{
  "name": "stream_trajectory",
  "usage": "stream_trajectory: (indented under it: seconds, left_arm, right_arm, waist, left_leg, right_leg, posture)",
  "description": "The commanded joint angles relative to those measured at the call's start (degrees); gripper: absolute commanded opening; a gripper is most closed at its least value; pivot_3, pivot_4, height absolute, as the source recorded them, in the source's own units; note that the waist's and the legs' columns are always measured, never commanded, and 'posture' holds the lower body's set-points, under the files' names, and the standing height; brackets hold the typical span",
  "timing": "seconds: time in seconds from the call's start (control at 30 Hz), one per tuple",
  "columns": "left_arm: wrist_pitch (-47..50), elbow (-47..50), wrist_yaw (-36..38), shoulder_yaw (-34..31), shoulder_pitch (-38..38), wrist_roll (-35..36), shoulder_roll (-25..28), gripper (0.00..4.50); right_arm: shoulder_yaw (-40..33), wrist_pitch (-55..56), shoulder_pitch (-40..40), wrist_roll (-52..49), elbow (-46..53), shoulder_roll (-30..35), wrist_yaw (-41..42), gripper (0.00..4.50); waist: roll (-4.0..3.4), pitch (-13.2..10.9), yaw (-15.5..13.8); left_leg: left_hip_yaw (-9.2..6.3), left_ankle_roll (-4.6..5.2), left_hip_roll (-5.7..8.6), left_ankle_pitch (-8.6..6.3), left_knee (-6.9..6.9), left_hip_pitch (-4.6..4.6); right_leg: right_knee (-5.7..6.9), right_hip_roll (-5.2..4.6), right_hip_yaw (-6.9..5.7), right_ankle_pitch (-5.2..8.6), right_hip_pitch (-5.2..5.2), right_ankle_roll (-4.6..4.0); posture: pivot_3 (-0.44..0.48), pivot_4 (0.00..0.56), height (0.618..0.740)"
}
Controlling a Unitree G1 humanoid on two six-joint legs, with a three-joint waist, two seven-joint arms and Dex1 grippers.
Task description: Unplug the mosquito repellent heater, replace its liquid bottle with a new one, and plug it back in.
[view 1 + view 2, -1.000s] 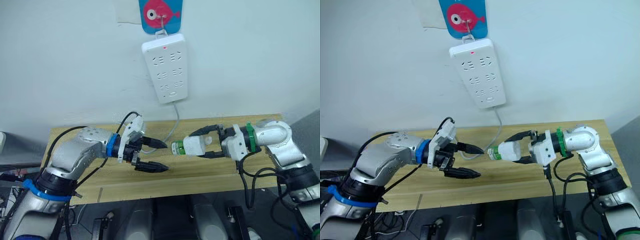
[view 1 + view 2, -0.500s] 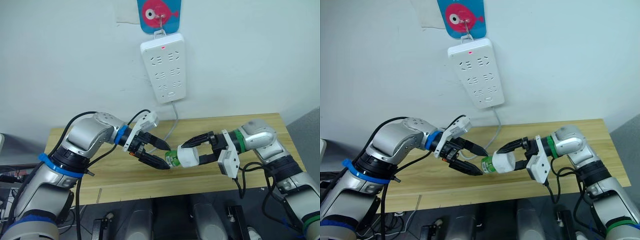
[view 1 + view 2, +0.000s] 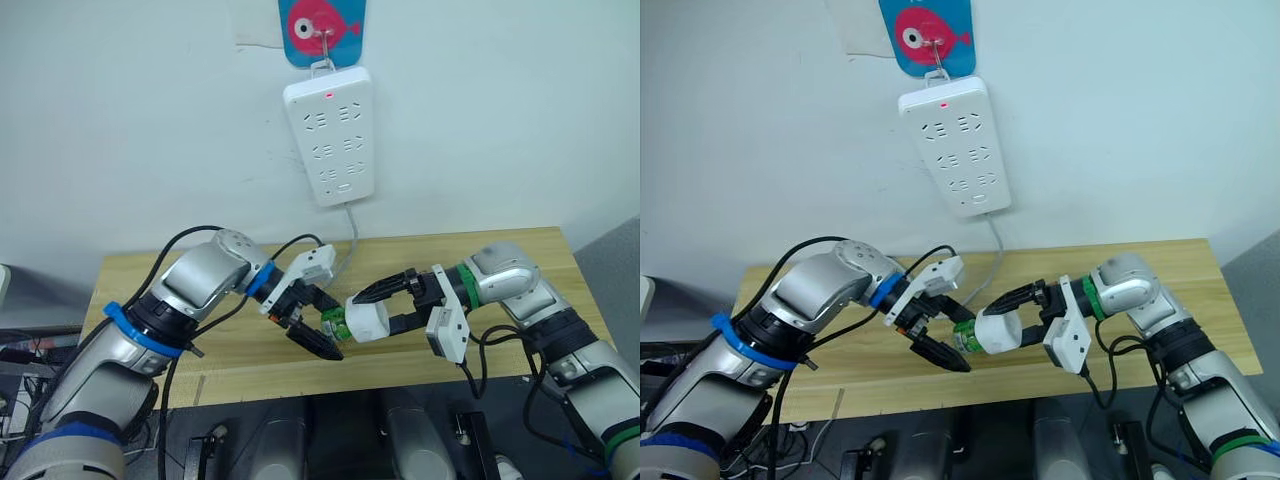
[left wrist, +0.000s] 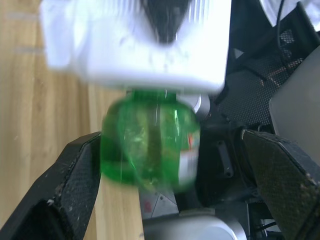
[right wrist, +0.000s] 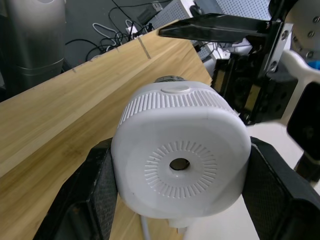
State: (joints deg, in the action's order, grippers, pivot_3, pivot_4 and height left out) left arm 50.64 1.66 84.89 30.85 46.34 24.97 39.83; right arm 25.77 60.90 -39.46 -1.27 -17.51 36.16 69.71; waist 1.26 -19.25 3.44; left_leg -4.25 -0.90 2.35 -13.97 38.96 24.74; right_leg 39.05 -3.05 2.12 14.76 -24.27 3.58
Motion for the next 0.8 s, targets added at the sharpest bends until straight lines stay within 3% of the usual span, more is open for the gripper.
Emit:
stream_trajectory:
  seconds: [0.03,0.23,0.37,0.5,0.77,0.8]
  left_arm:
    - [-1.45,-0.12,1.76,0.82,1.15,-0.96,-0.70,4.50]
    - [-2.72,-1.41,3.44,1.94,0.89,-2.47,-0.99,4.50]
    - [-3.09,-2.13,3.45,1.98,0.60,-3.31,-1.34,3.61]
    - [-2.92,-1.85,3.83,2.17,0.45,-3.82,-1.53,2.33]
    - [-2.75,-0.89,3.42,2.22,-0.43,-4.76,-1.74,2.26]
    - [-2.61,-0.48,3.38,2.09,-0.68,-4.66,-1.66,2.26]
  right_arm:
    - [0.74,1.07,-0.74,-0.51,2.97,0.19,-1.39,2.95]
    - [1.57,0.52,-0.83,-0.77,3.54,0.54,-2.07,2.95]
    - [1.70,0.26,-0.60,-0.85,4.12,0.71,-2.42,2.95]
    - [1.93,0.52,-0.82,-0.87,3.87,0.54,-2.61,2.95]
    - [2.39,0.23,-0.41,-1.85,4.16,1.24,-2.96,2.95]
    - [2.32,-0.32,-0.20,-2.17,4.63,1.58,-2.91,3.30]
  waist:
    - [0.00,0.00,0.04]
    - [0.00,0.00,0.11]
    - [0.00,0.00,0.06]
    - [0.00,0.00,0.08]
    - [0.00,0.00,0.11]
    - [0.00,0.00,0.13]
  left_leg:
    - [0.00,0.00,0.00,0.00,0.00,0.00]
    - [0.00,0.00,-0.01,0.00,0.00,0.00]
    - [0.00,0.00,0.00,0.00,0.00,0.00]
    - [0.01,0.00,0.00,0.00,0.01,0.00]
    - [0.00,0.00,0.00,0.00,0.01,0.00]
    - [0.00,0.00,0.00,0.00,0.01,0.00]
  right_leg:
    - [0.00,0.00,0.01,0.00,0.00,0.00]
    - [0.01,0.00,0.01,0.00,-0.01,0.00]
    - [0.01,0.00,0.01,0.00,0.00,0.00]
    - [0.01,0.00,0.01,0.00,0.00,0.00]
    - [0.01,0.00,0.01,0.00,0.00,0.00]
    - [0.01,0.00,0.01,0.00,0.00,0.00]
  posture:
    - [-0.058,0.282,0.740]
    - [-0.064,0.278,0.740]
    - [-0.068,0.276,0.740]
    - [-0.069,0.278,0.740]
    - [-0.074,0.281,0.740]
    - [-0.078,0.283,0.740]
